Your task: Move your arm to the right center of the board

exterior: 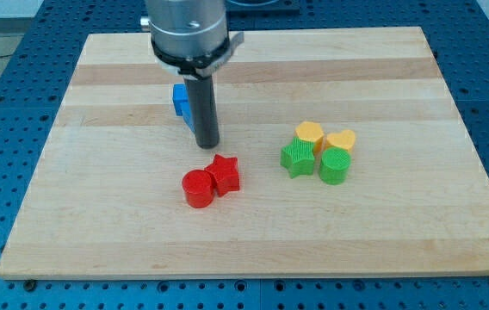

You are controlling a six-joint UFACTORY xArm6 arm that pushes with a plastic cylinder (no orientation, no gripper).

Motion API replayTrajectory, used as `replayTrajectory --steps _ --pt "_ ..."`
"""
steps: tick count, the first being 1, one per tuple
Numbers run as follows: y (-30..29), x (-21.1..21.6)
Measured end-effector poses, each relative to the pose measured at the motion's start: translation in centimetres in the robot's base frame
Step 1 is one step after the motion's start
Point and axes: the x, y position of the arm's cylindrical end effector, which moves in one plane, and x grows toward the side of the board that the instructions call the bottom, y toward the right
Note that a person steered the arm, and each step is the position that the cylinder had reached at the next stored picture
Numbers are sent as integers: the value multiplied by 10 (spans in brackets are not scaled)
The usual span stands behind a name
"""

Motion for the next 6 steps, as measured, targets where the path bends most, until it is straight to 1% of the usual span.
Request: replayTrajectory --steps 1,2,3,4,5,6 --pt "-5 -20" --pt "-6 -23" --pt "51 -34" --pt "140 -43" --pt "247 -40" --pt "303 -1"
